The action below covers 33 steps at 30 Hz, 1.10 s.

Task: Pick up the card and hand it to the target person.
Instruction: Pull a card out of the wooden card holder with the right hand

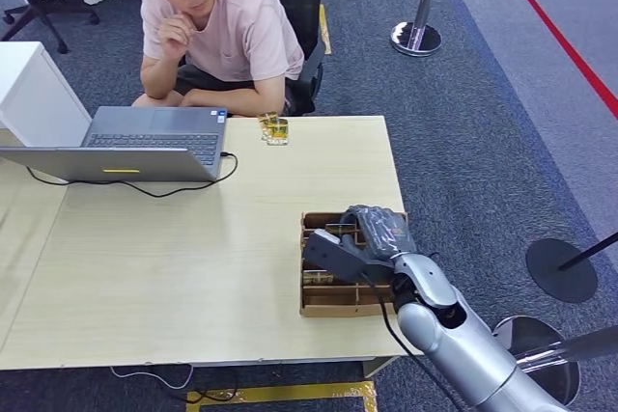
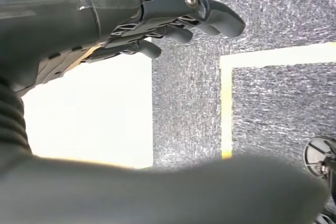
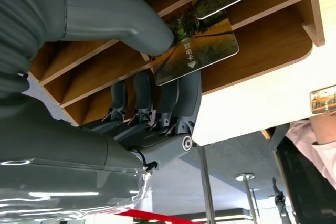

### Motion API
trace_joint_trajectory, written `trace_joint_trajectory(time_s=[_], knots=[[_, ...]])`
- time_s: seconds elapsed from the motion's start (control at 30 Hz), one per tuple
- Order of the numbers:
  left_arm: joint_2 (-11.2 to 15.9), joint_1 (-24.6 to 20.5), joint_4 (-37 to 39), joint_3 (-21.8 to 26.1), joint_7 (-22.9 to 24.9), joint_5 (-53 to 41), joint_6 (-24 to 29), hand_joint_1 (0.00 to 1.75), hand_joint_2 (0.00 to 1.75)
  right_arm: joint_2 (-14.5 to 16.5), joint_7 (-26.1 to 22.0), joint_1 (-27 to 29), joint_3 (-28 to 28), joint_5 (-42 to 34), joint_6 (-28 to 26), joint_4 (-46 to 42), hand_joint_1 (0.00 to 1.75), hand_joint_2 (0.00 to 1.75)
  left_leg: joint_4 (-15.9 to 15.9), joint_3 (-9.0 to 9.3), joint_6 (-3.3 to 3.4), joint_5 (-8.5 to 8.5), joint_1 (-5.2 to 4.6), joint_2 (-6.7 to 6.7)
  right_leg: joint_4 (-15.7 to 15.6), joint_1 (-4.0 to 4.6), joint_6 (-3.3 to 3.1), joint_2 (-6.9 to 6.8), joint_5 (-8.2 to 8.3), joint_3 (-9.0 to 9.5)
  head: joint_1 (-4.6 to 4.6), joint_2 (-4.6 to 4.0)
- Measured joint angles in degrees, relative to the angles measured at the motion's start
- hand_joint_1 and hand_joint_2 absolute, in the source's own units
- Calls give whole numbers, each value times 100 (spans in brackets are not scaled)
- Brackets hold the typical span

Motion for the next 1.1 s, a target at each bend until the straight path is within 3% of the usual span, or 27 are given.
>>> trace_joint_trajectory(time_s=[0.63, 0.87, 1.1], knots=[[0, 0, 0, 0, -97, 29, 40, 0, 175, -2, -8, -10, 13, 85, 106, 0, 114, 175, 0, -1, 0, 0, 0, 0, 0, 0, 0, 0, 0, 0, -1, -1], [0, 0, 0, 0, -131, 27, 40, 0, 175, -2, -9, -14, 15, 96, 117, 0, 132, 175, 0, -1, 0, 0, 0, 0, 0, 0, 0, 0, 0, 0, 0, -1], [1, 0, 0, 0, -145, 26, 41, 0, 175, -2, -24, -13, 19, 95, 125, 0, 134, 175, 0, -1, 0, 0, 0, 0, 0, 0, 0, 0, 0, 0, -1, -1]])
